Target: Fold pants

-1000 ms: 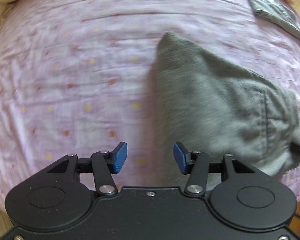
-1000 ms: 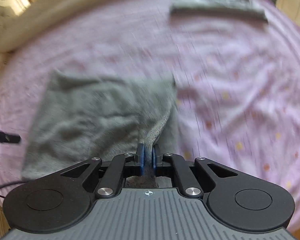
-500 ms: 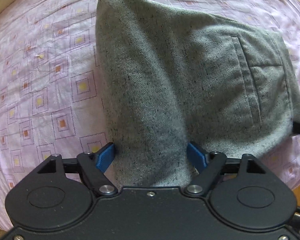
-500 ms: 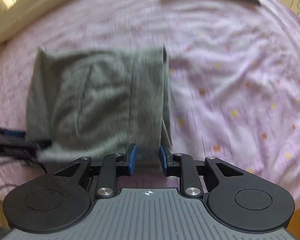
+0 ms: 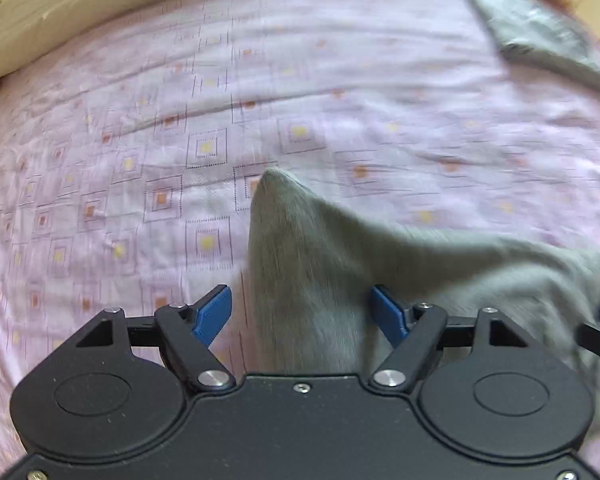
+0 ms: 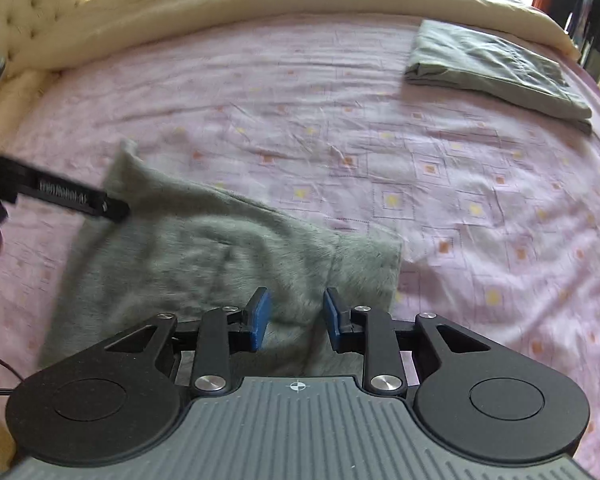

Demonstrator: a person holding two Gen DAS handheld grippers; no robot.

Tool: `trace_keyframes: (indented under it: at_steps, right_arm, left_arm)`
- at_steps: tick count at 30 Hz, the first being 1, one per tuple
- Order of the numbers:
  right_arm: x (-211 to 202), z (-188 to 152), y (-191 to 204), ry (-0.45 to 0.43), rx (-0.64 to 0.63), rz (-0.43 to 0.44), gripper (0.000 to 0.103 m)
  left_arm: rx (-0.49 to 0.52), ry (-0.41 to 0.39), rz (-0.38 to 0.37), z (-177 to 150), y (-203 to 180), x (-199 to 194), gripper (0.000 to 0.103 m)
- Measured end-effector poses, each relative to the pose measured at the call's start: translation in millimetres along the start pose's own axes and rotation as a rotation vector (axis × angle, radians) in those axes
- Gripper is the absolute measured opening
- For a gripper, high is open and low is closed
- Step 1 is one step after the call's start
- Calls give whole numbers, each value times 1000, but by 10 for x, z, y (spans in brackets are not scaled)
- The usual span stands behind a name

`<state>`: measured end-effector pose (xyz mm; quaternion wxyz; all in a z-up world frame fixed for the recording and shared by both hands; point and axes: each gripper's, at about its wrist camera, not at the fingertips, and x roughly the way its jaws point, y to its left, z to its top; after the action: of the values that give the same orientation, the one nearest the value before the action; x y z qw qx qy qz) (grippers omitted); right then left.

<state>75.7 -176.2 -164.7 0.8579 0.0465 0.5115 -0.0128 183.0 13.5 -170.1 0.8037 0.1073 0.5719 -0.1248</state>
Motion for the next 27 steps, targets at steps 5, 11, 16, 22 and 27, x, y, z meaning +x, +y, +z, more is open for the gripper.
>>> trace_keyframes:
  at_steps: [5, 11, 16, 22, 27]
  right_arm:
    - [214, -35, -165, 28, 57, -5, 74]
    - [120, -269, -410, 40, 209, 58, 75]
    - [58, -665, -617, 69, 306, 95, 75]
    - [116, -834, -763, 83, 429, 198, 77]
    - [211, -792, -779, 69, 367, 261, 79]
  left_arm:
    - [-3, 57, 25, 137, 7, 295, 94]
    - [-29, 17, 6, -34, 63, 43, 92]
    - [-49, 14, -50, -421, 162, -206, 92]
    - [-32, 53, -78, -806, 208, -122, 97]
    - [-93, 87, -167, -693, 258, 136, 103]
